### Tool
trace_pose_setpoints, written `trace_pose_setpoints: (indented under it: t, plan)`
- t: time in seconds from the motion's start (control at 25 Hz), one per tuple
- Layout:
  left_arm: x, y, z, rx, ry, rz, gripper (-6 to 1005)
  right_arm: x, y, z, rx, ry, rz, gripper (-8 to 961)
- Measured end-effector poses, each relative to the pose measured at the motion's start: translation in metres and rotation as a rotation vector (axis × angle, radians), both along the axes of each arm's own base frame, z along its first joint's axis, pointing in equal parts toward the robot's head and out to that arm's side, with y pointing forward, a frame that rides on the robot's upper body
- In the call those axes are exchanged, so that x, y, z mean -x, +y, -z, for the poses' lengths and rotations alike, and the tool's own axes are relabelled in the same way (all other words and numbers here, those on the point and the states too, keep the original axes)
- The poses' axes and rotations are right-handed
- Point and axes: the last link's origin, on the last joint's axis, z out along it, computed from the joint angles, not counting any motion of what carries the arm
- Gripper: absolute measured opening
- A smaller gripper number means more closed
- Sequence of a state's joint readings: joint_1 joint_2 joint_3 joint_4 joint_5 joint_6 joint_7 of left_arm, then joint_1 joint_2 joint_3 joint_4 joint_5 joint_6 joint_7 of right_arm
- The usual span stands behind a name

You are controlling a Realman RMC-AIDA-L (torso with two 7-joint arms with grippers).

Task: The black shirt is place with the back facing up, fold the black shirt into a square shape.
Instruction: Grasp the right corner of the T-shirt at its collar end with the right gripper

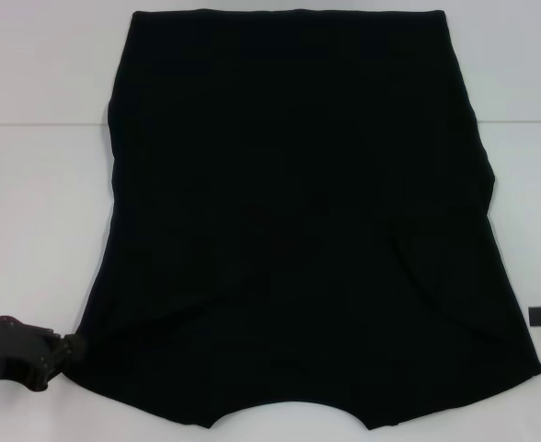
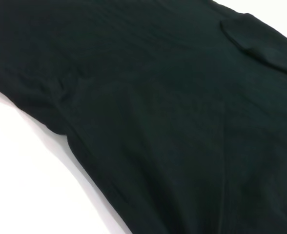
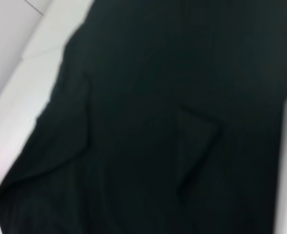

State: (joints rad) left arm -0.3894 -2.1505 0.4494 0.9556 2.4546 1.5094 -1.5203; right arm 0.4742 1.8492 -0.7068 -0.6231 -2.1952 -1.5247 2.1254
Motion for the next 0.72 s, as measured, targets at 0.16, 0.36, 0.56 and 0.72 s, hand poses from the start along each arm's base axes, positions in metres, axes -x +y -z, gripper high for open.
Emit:
trace_pose_setpoints:
  t: [0.16, 0.36, 0.56, 0.72]
  plan:
    - [-0.001, 0.000, 0.002, 0.000, -0.005, 0.001, 17, -0.005, -0.006, 0.002, 0.030, -0.018, 0.022, 687]
    - [-0.003, 0.001, 0.003, 0.002, -0.006, 0.007, 16, -0.006, -0.009, 0.010, 0.062, -0.022, 0.034, 686]
    - [-0.003, 0.002, 0.003, 0.003, -0.004, 0.012, 16, -0.009, -0.011, 0.015, 0.082, -0.035, 0.050, 685]
    - [-0.003, 0.002, 0.003, 0.002, -0.004, 0.012, 18, -0.010, -0.011, 0.015, 0.083, -0.037, 0.053, 684]
